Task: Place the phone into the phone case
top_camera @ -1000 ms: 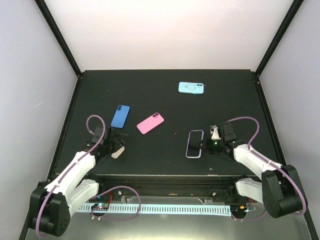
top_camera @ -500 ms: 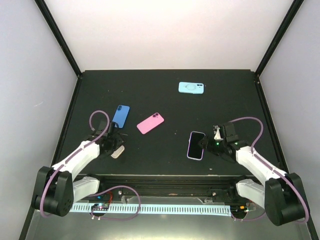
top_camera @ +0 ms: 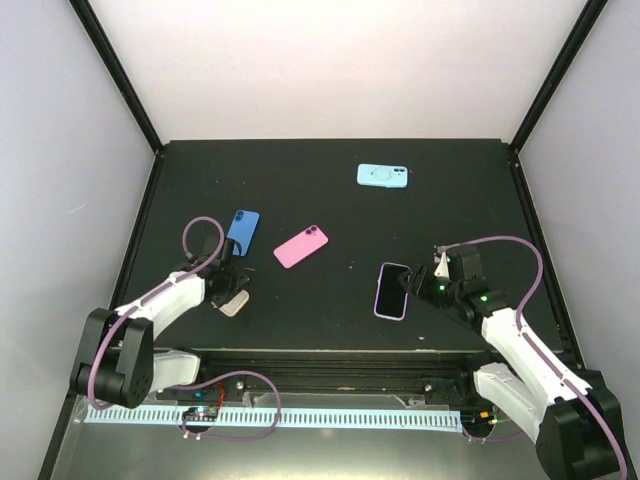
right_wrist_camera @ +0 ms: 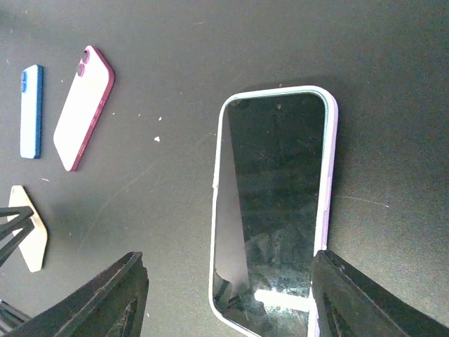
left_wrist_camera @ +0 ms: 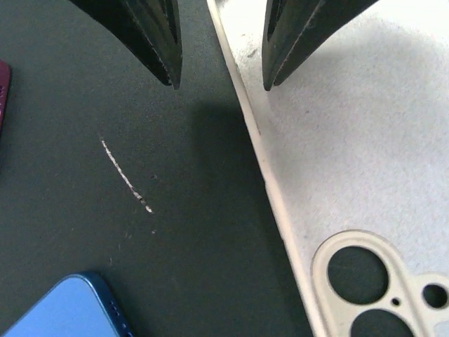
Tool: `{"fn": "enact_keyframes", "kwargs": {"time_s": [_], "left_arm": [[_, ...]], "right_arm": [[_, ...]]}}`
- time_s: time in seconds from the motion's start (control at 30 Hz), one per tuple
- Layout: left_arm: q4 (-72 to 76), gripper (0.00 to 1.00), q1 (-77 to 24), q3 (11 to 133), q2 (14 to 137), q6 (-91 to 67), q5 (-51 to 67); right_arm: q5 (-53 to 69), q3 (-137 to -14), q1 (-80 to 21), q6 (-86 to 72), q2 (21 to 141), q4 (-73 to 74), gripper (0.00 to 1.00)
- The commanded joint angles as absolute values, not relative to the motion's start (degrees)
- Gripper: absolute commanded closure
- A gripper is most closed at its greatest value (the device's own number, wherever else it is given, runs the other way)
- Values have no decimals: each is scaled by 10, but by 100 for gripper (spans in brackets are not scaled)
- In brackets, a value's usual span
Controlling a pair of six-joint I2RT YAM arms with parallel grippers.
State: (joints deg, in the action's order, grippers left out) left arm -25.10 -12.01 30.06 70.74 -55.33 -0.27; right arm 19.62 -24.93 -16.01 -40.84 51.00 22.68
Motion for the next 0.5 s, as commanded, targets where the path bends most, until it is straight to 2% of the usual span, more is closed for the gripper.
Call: {"fn": "enact_keyframes", "kwargs": {"time_s": [0.0,0.13,0.23,0.47], "left_arm": [[-239,70,-116,324,730,-552,-14],[-233,88,-117,330,750,-536,6],[-242,98,-117,336,758,-522,20],[-260,98,-122,325,710,-505,65]], "right_arm": [[199,-241,-157,-418,487,221,36],[205,-232,-157,-426,472,215,36],[208,-232,-157,-429,461,217,36],[209,-224,-158,-437,436,219,37]]}}
